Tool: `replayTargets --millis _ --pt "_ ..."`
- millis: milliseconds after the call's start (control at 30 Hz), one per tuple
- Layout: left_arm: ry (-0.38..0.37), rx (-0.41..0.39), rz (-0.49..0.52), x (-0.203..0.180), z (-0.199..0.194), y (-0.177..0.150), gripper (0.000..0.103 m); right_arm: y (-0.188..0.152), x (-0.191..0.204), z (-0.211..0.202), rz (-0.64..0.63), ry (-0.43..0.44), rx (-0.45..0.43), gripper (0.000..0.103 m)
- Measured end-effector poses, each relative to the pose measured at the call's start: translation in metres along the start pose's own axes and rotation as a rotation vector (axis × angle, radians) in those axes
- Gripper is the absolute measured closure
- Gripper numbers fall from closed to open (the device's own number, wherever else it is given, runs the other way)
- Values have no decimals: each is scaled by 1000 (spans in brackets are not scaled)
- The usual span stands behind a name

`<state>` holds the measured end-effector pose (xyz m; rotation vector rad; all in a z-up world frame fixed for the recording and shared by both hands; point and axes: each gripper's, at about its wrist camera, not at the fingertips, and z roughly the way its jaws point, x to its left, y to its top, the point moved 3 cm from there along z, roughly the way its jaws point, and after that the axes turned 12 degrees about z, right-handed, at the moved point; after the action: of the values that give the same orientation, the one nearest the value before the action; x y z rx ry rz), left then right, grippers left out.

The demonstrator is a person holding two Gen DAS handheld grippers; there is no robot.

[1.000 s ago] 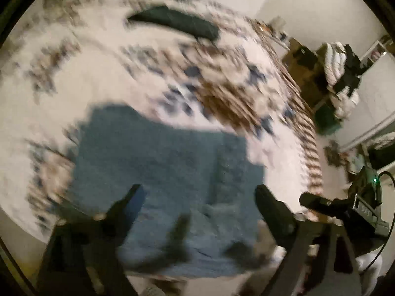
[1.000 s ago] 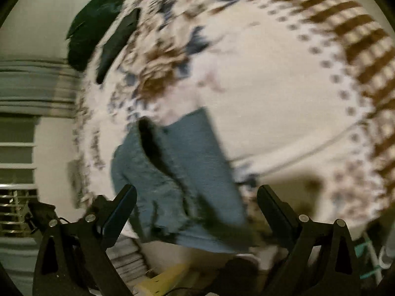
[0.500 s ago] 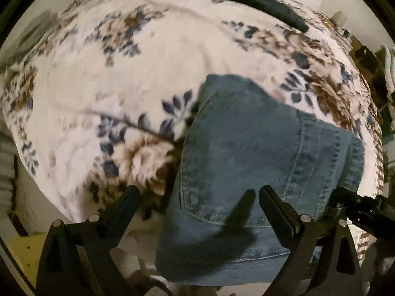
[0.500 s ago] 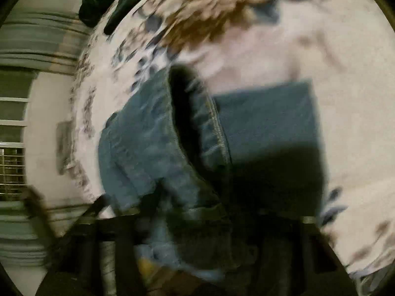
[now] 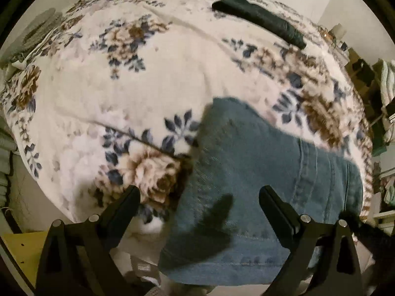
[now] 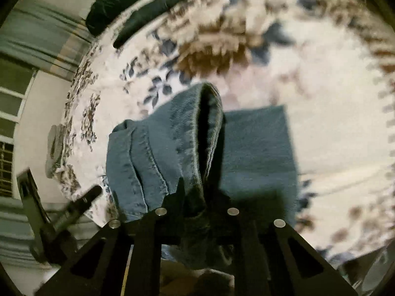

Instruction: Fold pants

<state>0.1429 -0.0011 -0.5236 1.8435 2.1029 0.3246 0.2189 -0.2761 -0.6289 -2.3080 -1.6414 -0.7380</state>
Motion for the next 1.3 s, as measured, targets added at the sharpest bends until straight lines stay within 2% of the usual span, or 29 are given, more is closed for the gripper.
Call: replayTargets --millis 100,233,300,333,367,467,533,600,633,667,767,800,833,867,1000,1167,1300 --pt "-20 -11 -1 -6 -8 7 5 -2 -18 -32 32 -42 -57 91" --pt "-47 -2 34 -23 -3 13 5 -2 -52 -61 30 -110 -85 95" --pt "-53 15 52 -30 6 14 5 0 -70 -74 28 -140 -105 103" --pt "-55 20 65 -34 10 14 5 2 -77 -74 28 -151 -93 103" --pt "-50 26 85 -38 16 14 5 5 -84 -75 32 -136 -80 103" --pt "-29 63 133 -46 35 8 5 14 -97 -59 83 -11 43 100" --pt "-21 84 140 -46 43 5 5 21 -96 -48 117 56 88 83" --pt "-17 94 130 -44 47 1 5 28 -91 -38 150 129 91 30" --pt "-18 98 124 -43 48 0 5 30 -88 -30 161 146 90 24" --pt "-21 101 117 -42 49 -2 5 33 -84 -18 174 163 102 24" --pt "-17 102 121 -43 49 -4 5 35 -73 23 182 110 157 26" --pt "-12 102 130 -44 48 -4 5 35 -69 33 178 100 160 39" --pt "-7 102 137 -44 48 -4 5 33 -63 42 153 45 135 47" --pt "1 101 150 -45 46 -4 5 32 -58 45 133 -6 108 67" --pt "11 84 157 -43 37 3 5 16 -27 28 7 -136 0 83" --pt "-25 51 122 -32 16 18 5 7 -32 -29 72 -129 -67 85" --pt "-90 59 101 -37 14 26 5 10 -80 -75 142 -186 -84 85"
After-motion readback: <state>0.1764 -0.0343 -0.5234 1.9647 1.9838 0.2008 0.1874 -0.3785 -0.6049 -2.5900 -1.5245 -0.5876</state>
